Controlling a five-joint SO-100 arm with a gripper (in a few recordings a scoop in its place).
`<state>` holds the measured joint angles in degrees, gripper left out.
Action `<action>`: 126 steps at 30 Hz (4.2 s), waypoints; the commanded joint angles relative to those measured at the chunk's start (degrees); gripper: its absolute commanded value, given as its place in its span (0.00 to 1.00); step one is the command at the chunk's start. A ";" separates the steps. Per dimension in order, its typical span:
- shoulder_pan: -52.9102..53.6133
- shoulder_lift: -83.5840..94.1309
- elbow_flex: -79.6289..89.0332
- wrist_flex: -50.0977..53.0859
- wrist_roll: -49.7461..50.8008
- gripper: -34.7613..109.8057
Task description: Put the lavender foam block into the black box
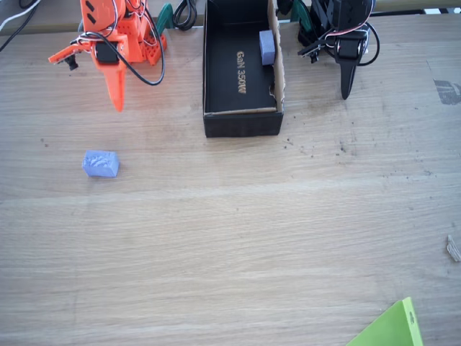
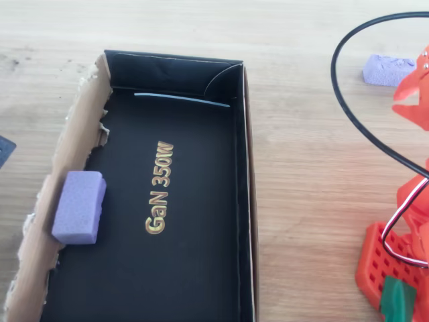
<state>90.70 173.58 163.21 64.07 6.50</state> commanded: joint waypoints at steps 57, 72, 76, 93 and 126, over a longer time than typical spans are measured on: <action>0.62 -54.93 -43.42 11.16 3.87 0.24; 2.29 -61.26 -50.19 10.11 -0.88 0.24; 2.99 -62.40 -51.06 9.76 -2.46 0.24; 9.93 -64.69 -51.06 5.71 -6.77 0.24; 3.60 -65.57 -53.17 4.13 6.59 0.51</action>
<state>94.66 107.31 112.59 67.76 13.27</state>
